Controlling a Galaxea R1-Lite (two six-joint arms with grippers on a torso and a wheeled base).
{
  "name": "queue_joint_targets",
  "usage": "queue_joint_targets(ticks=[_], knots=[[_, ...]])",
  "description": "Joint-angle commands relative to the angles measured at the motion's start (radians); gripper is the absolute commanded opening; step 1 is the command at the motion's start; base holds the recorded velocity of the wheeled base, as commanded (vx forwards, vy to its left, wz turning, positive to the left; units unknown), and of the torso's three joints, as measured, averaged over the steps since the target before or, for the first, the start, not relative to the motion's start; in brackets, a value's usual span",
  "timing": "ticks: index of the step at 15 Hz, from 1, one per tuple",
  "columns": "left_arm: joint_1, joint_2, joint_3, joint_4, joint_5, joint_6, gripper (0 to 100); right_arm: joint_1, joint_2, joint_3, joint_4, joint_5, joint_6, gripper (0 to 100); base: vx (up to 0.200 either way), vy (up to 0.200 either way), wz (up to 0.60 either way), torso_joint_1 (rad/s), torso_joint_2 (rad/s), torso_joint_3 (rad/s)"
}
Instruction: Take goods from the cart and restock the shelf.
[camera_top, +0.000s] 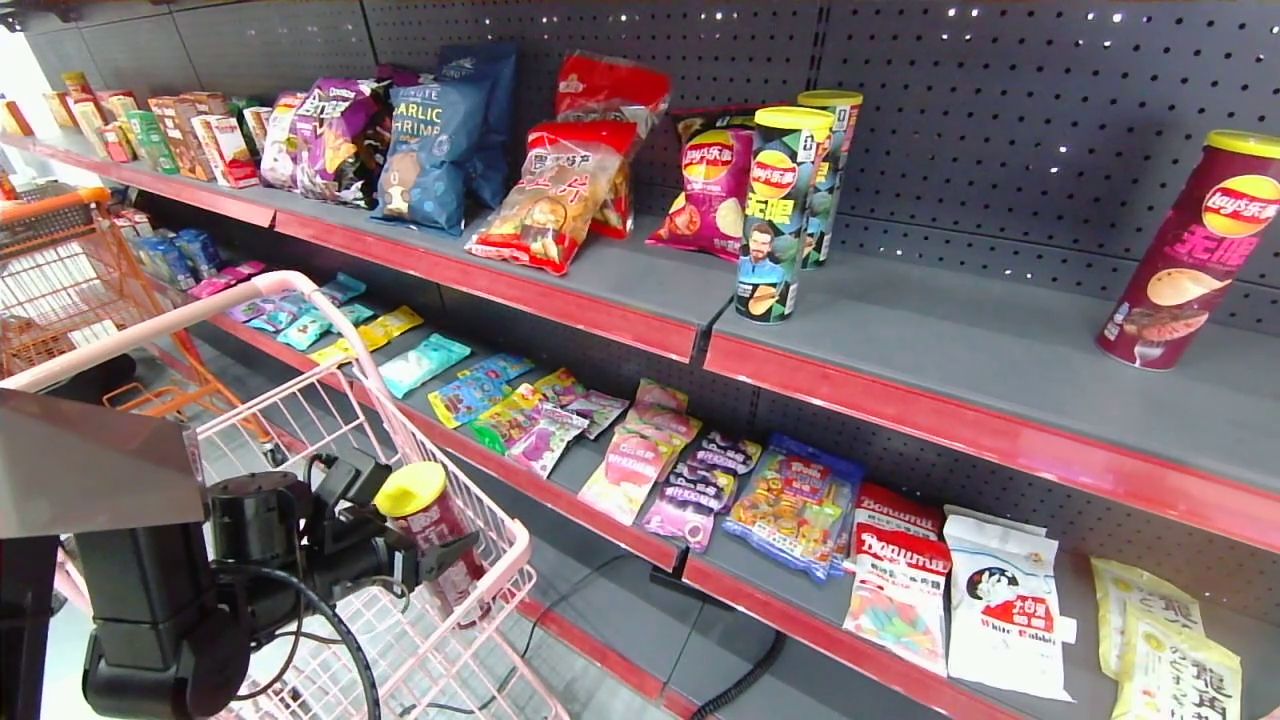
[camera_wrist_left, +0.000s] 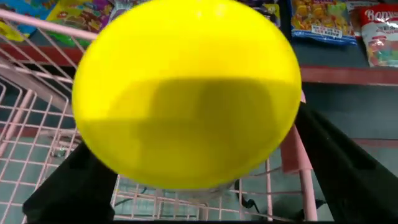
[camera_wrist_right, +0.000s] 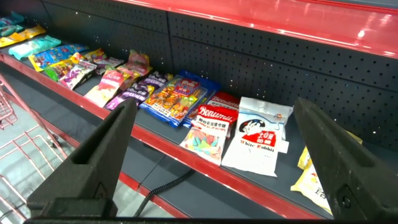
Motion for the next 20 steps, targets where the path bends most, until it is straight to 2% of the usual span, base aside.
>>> queue_joint_targets(ticks=[1, 2, 5, 8, 10, 11, 13, 14, 16, 17, 18, 19, 20], knots=[[0.000, 0.008, -0.033, 0.000, -0.005, 0.004, 100, 0.000, 0.001, 0.000, 0.000, 0.000, 0.000, 100, 0.000, 0.000, 0.00, 0.000, 0.00, 0.000], [0.000, 0.008, -0.042, 0.001, -0.005, 0.004, 0, 0.000, 0.001, 0.000, 0.000, 0.000, 0.000, 100, 0.000, 0.000, 0.00, 0.000, 0.00, 0.000], [0.002, -0.027, -0.014, 0.000, -0.005, 0.002, 0, 0.000, 0.001, -0.001, 0.000, 0.000, 0.000, 100, 0.000, 0.000, 0.00, 0.000, 0.00, 0.000], [0.005, -0.137, 0.102, -0.002, -0.011, -0.002, 0, 0.000, 0.001, 0.000, 0.000, 0.000, 0.000, 100, 0.000, 0.000, 0.00, 0.000, 0.00, 0.000], [0.040, -0.256, 0.145, 0.003, -0.011, -0.030, 0, 0.000, 0.001, 0.000, 0.000, 0.000, 0.000, 100, 0.000, 0.000, 0.00, 0.000, 0.00, 0.000], [0.076, -0.420, 0.157, 0.044, -0.010, -0.078, 0, 0.000, 0.001, 0.000, 0.000, 0.000, 0.000, 100, 0.000, 0.000, 0.00, 0.000, 0.00, 0.000], [0.108, -0.627, 0.157, 0.196, -0.010, -0.090, 0, 0.000, 0.001, 0.000, 0.000, 0.000, 0.000, 100, 0.000, 0.000, 0.00, 0.000, 0.00, 0.000], [0.131, -0.842, 0.125, 0.425, -0.008, -0.105, 0, 0.000, 0.001, 0.000, 0.000, 0.000, 0.000, 100, 0.000, 0.000, 0.00, 0.000, 0.00, 0.000], [0.134, -1.112, 0.058, 0.730, 0.004, -0.144, 0, 0.000, 0.001, 0.000, 0.000, 0.000, 0.001, 100, 0.000, 0.000, 0.00, 0.000, 0.00, 0.000], [0.135, -1.182, 0.027, 0.816, 0.010, -0.145, 0, 0.000, 0.001, 0.000, 0.000, 0.000, 0.001, 100, 0.000, 0.000, 0.00, 0.000, 0.00, 0.000], [0.140, -1.282, -0.027, 0.948, 0.016, -0.147, 0, 0.000, 0.001, 0.000, 0.000, 0.000, 0.001, 100, 0.000, 0.000, 0.00, 0.000, 0.00, 0.000], [0.140, -1.441, -0.129, 1.212, 0.016, -0.147, 0, 0.000, 0.001, 0.000, 0.000, 0.000, 0.001, 100, 0.000, 0.000, 0.00, 0.000, 0.00, 0.000], [0.139, -1.512, -0.175, 1.345, 0.018, -0.147, 0, 0.000, 0.001, 0.000, 0.000, 0.000, 0.003, 100, 0.000, 0.000, 0.00, 0.000, 0.00, 0.000]])
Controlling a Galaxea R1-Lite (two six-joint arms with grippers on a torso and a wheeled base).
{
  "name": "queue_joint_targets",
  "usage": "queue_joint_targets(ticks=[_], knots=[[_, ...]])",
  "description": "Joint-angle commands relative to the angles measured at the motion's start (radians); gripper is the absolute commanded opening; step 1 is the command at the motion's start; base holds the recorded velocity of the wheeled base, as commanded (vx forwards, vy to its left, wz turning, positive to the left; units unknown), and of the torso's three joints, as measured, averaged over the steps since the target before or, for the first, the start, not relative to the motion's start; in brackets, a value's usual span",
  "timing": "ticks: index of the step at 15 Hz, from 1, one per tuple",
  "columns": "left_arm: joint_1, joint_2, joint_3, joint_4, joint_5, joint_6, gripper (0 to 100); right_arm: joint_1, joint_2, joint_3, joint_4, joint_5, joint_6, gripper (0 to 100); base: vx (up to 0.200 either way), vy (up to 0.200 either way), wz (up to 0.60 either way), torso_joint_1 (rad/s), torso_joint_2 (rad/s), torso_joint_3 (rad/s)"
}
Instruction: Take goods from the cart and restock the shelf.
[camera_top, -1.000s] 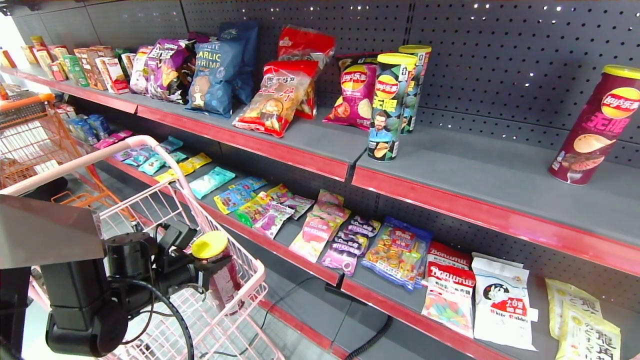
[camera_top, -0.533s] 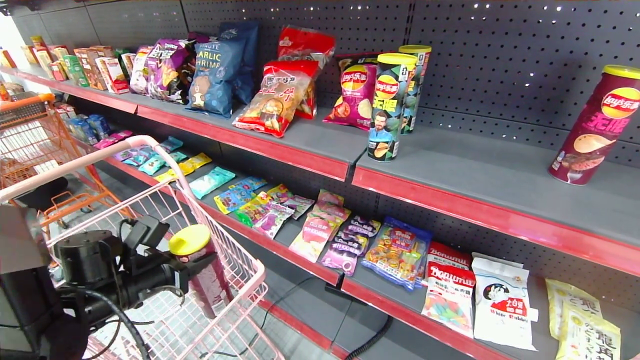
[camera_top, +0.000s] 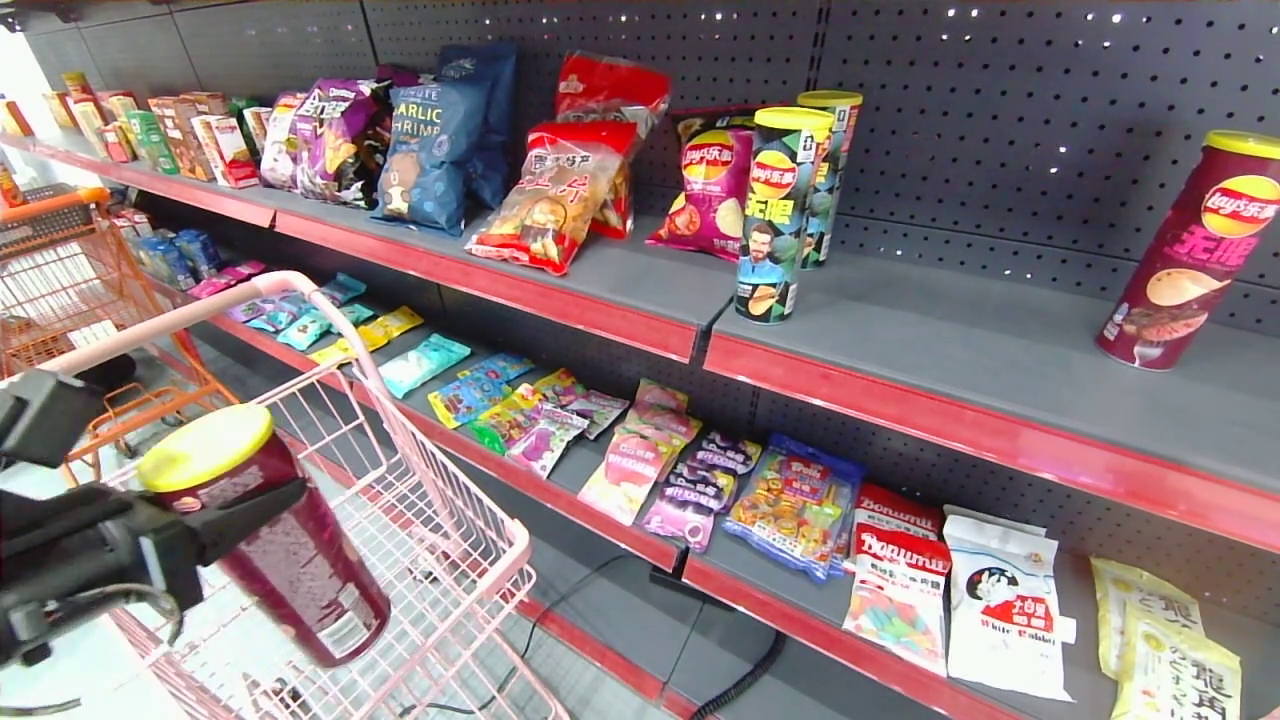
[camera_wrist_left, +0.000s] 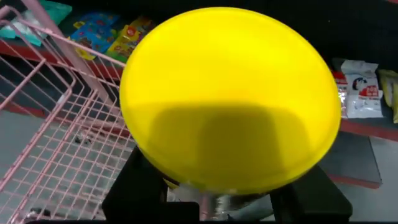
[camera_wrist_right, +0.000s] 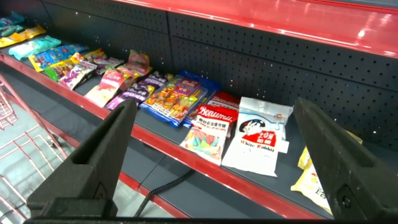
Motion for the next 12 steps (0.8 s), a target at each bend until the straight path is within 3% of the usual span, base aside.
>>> queue_joint_targets(ticks=[1, 6, 9, 10, 12], knots=[[0.016, -0.452, -0.206, 0.444, 0.009, -0.013, 0, 0.000, 0.001, 0.000, 0.000, 0.000, -0.001, 100, 0.000, 0.000, 0.00, 0.000, 0.00, 0.000], [0.017, -0.526, -0.189, 0.451, 0.095, -0.010, 0, 0.000, 0.001, 0.000, 0.000, 0.000, -0.001, 100, 0.000, 0.000, 0.00, 0.119, -0.31, -0.182], [0.016, -0.528, -0.179, 0.451, 0.221, -0.007, 0, 0.000, 0.001, 0.000, 0.000, 0.000, 0.000, 100, 0.000, 0.000, 0.00, 0.225, -0.56, -0.329], [0.016, -0.524, -0.180, 0.451, 0.290, 0.001, 0, 0.000, 0.001, 0.000, 0.000, 0.000, -0.001, 100, 0.000, 0.000, 0.00, 0.203, -0.47, -0.281], [0.016, -0.524, -0.165, 0.453, 0.313, 0.007, 0, 0.000, 0.001, 0.000, 0.000, 0.000, 0.000, 100, 0.000, 0.000, 0.00, 0.190, -0.42, -0.244]])
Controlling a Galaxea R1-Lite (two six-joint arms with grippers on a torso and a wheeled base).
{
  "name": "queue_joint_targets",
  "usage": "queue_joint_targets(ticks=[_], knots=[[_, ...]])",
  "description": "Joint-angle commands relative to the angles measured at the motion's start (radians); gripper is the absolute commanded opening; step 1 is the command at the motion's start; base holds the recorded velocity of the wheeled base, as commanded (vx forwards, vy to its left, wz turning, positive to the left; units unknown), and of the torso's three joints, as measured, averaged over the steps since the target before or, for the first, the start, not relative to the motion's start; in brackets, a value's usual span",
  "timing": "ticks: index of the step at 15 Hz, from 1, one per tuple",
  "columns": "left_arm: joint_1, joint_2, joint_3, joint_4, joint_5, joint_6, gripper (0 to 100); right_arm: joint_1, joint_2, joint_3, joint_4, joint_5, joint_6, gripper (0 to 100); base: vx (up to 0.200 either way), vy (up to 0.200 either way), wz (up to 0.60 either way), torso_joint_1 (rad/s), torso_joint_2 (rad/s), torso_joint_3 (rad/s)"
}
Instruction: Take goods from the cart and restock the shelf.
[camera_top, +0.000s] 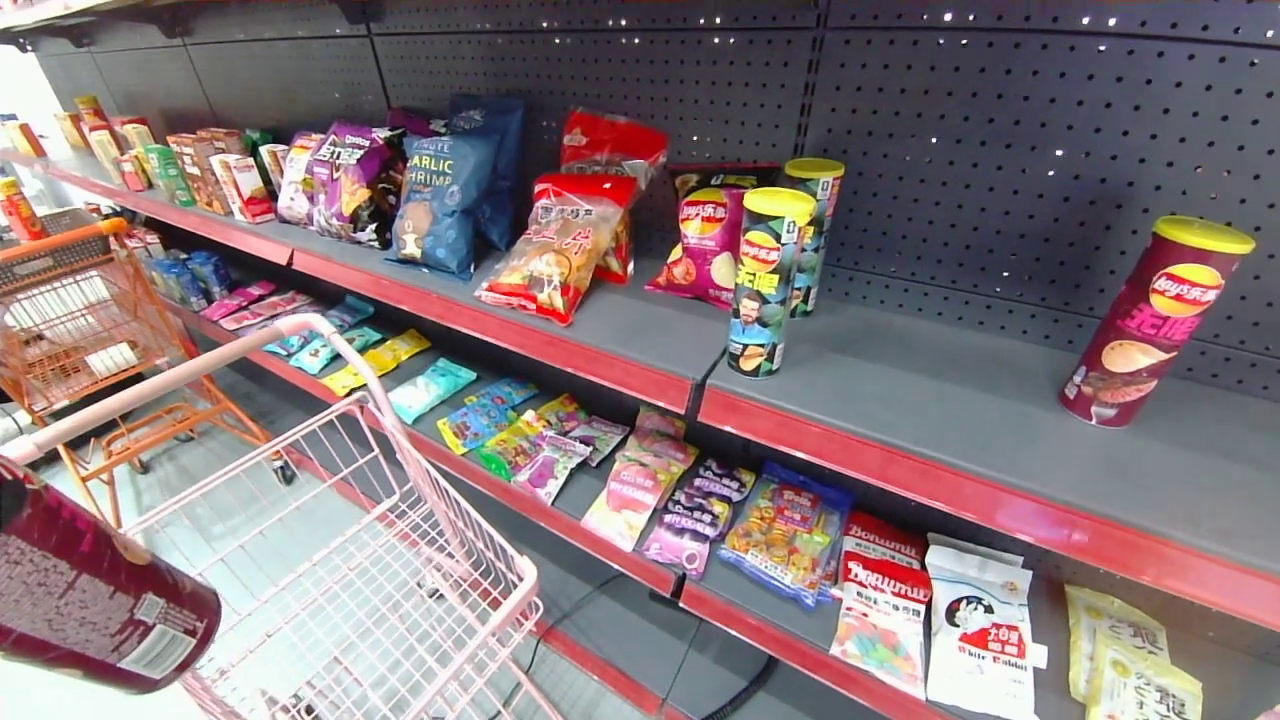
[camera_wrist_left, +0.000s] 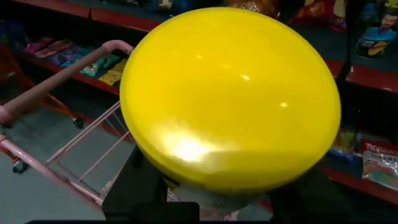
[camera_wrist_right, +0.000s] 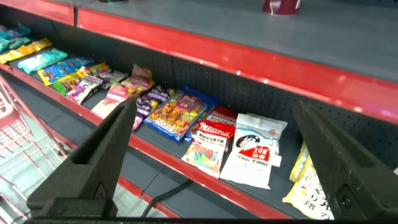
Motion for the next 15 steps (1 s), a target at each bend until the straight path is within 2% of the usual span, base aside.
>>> queue_joint_targets(ticks=[1, 12, 14, 15], knots=[[0.000, -0.001, 0.018, -0.002, -0.003, 0.001, 0, 0.000, 0.001, 0.000, 0.000, 0.000, 0.000, 100, 0.000, 0.000, 0.00, 0.178, -0.40, -0.237], [-0.009, 0.004, 0.024, -0.005, -0.015, 0.007, 0, 0.000, 0.001, 0.000, 0.000, 0.000, 0.000, 100, 0.000, 0.000, 0.00, 0.150, -0.34, -0.191], [-0.007, 0.001, 0.047, -0.006, -0.013, 0.078, 0, 0.000, 0.001, 0.000, 0.000, 0.000, 0.001, 100, 0.000, 0.000, -0.60, 0.024, -0.04, -0.019], [-0.007, 0.001, 0.051, -0.006, -0.013, 0.084, 0, 0.000, 0.001, 0.000, 0.000, 0.000, 0.001, 100, 0.000, 0.000, -0.60, 0.007, -0.01, -0.007]])
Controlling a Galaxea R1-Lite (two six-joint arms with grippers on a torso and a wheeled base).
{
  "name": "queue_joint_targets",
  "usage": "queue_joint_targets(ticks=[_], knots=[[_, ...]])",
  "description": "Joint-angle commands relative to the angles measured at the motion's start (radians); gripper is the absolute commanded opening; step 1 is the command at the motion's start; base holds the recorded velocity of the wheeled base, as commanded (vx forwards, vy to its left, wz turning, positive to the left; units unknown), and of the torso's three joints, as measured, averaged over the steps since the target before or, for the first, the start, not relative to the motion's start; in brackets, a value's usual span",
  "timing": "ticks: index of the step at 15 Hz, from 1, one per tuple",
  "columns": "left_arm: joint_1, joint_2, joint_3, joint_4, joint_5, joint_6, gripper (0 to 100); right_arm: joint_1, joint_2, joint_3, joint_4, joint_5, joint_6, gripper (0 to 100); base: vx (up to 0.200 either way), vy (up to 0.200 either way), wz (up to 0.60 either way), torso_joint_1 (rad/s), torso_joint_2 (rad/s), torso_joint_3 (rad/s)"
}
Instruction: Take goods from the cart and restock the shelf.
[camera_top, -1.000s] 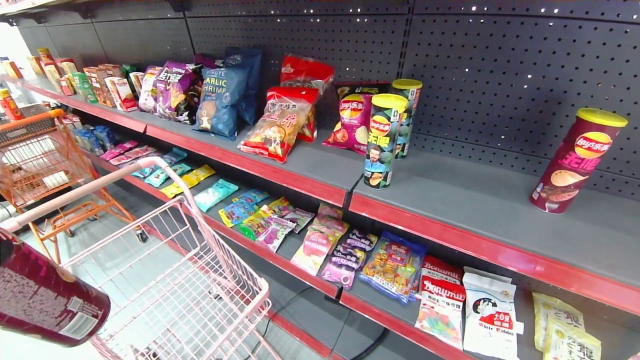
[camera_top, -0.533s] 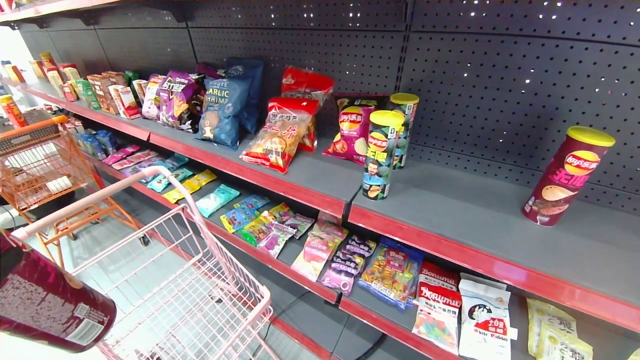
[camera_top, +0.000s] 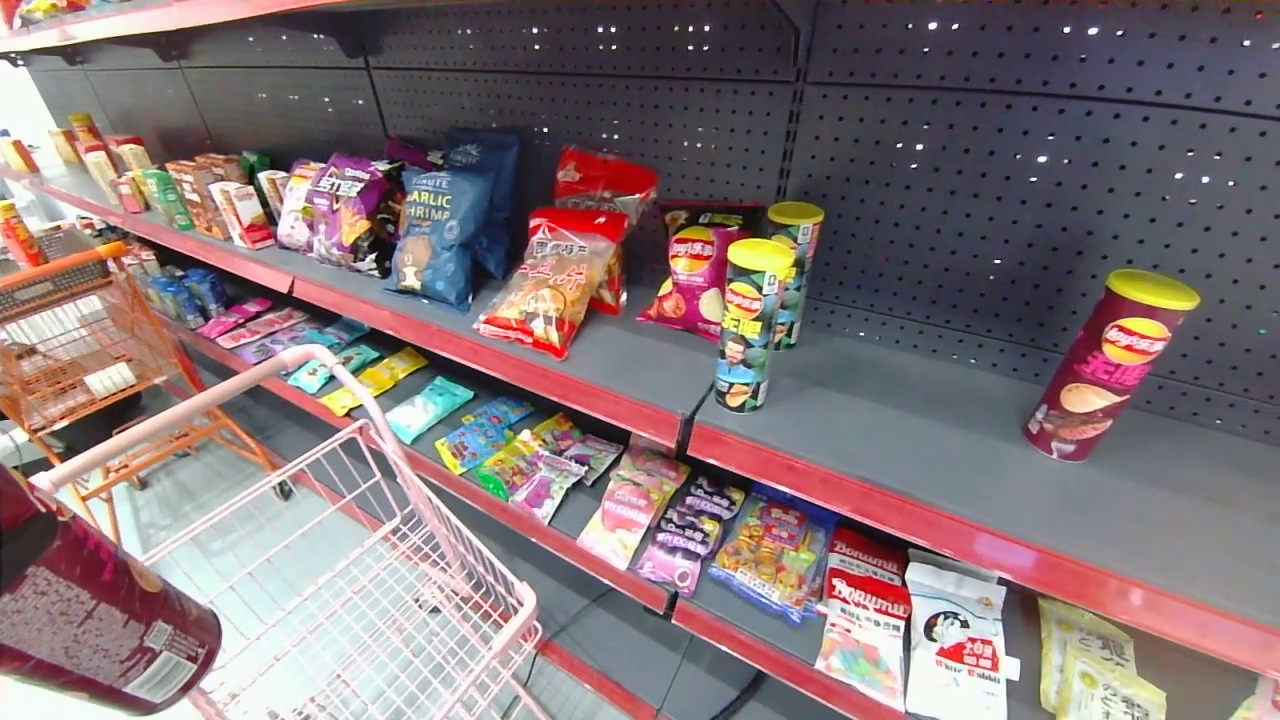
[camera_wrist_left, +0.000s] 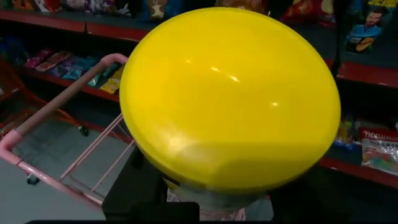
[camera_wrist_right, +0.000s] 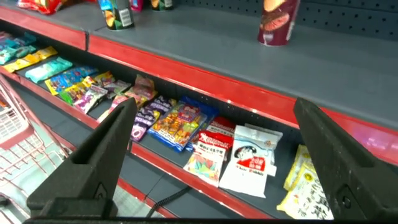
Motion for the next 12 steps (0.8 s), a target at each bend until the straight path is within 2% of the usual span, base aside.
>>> queue_joint_targets(ticks=[1, 9, 12], knots=[[0.000, 0.001, 0.010, -0.001, -0.001, 0.004, 0, 0.000, 0.001, 0.000, 0.000, -0.001, 0.001, 100, 0.000, 0.000, -0.60, -0.002, -0.01, 0.007], [0.000, 0.001, 0.013, -0.018, 0.001, 0.002, 0, 0.000, 0.001, 0.000, 0.000, -0.001, 0.001, 100, 0.000, 0.000, -0.60, 0.005, 0.00, 0.000], [0.000, -0.005, 0.015, -0.018, 0.001, 0.002, 0, 0.000, 0.001, 0.000, 0.000, -0.001, 0.000, 100, 0.200, 0.000, 0.00, 0.001, 0.00, 0.002]])
